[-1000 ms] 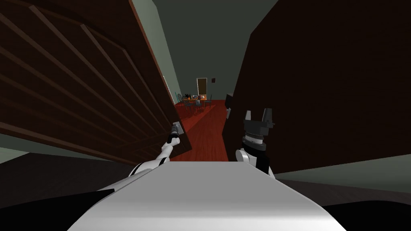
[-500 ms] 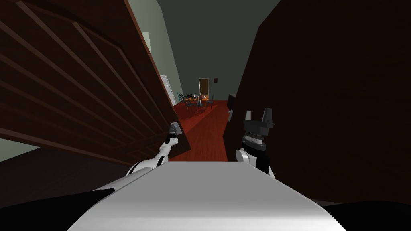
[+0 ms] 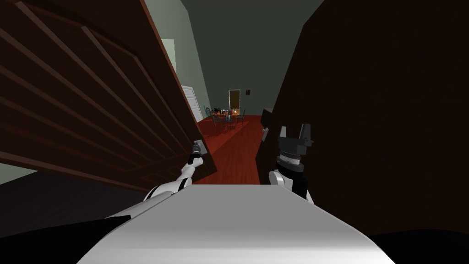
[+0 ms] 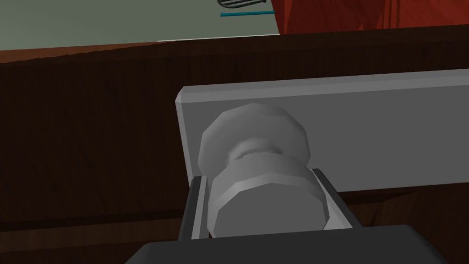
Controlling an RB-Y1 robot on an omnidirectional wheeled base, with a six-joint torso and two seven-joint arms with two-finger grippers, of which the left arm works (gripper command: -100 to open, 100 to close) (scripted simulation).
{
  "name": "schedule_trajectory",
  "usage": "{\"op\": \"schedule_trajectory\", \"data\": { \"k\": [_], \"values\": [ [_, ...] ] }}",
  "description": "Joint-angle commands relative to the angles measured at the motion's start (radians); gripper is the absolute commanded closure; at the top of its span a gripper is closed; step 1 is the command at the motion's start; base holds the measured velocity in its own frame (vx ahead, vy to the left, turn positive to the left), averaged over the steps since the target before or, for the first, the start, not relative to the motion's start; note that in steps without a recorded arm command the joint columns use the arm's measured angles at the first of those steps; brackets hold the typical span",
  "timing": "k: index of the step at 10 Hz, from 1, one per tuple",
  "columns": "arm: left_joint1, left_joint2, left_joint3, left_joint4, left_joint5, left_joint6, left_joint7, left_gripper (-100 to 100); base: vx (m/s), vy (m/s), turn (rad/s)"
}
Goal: Push the door open
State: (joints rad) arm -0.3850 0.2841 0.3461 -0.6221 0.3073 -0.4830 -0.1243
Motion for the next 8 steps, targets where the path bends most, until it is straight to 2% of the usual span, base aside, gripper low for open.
{"op": "schedule_trajectory", "data": {
  "k": [1,8],
  "values": [
    [-0.006,0.004,0.014,-0.003,0.005,-0.002,-0.011,100,0.201,0.001,0.075],
    [-0.015,-0.004,0.079,0.004,0.029,-0.007,-0.068,100,0.202,-0.016,0.084]
  ]
}}
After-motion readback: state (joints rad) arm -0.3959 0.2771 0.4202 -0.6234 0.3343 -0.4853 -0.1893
